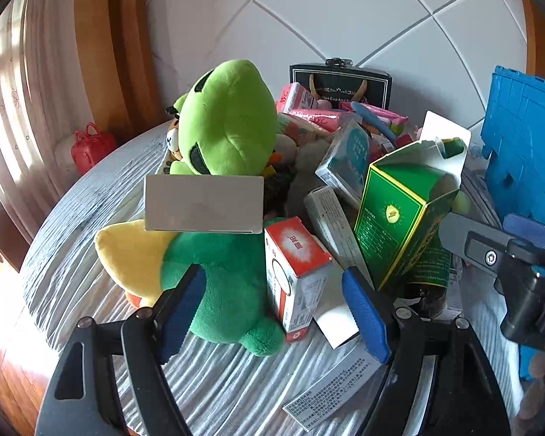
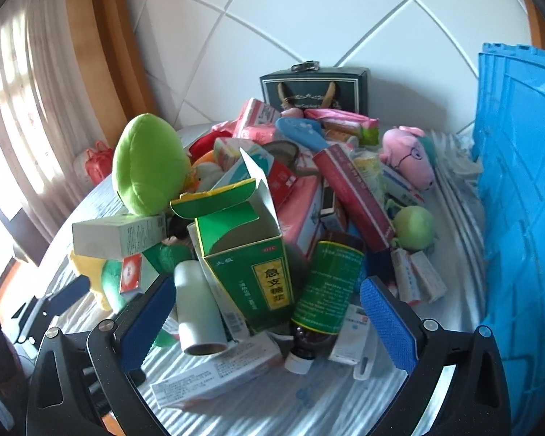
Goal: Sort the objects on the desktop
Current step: 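Move both tools back over the pile on the bed, then grasp the red-white medicine box with left tool while right tool grasps green box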
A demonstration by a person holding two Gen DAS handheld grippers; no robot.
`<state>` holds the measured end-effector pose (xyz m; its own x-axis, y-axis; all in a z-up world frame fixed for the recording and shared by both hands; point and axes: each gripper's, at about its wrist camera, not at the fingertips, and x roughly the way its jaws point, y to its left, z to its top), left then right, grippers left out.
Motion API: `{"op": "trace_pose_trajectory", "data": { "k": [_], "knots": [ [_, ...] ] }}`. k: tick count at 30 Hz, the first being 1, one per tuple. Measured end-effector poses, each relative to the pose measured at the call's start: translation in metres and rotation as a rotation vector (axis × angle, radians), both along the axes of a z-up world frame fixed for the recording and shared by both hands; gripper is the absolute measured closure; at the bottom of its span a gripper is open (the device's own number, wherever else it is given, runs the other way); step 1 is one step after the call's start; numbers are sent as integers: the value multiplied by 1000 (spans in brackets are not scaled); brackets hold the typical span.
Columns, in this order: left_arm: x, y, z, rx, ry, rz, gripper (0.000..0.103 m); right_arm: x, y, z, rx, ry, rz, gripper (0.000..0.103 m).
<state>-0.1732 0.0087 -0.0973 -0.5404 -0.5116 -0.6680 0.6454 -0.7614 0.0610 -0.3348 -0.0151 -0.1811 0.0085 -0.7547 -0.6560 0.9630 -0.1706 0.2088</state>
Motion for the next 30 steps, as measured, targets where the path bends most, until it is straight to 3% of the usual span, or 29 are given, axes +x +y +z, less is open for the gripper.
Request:
{"op": "trace_pose_trajectory", "data": {
  "k": [4, 7, 14, 17, 25, 30],
  "knots": [
    [-11, -6, -10, 21, -8, 5, 30, -2, -12, -12, 28, -19, 33, 0],
    [-21, -7, -17, 32, -24, -7, 40, -4, -25, -19, 53, -25, 44, 3],
    [-36, -7, -21, 12, -36, -24, 61, -1, -51, -31, 94, -6, 79, 25],
    [-38, -8, -20, 8, -37, -30, 66, 4, -57, -31, 98, 17, 99, 45],
    [-34, -10, 3, -17, 6, -24, 71, 11, -54, -13, 53, 58, 120, 48],
    [-35, -8, 31, -49, 57, -39, 81, 5, -50, 19, 6, 56, 82, 50]
  ]
}}
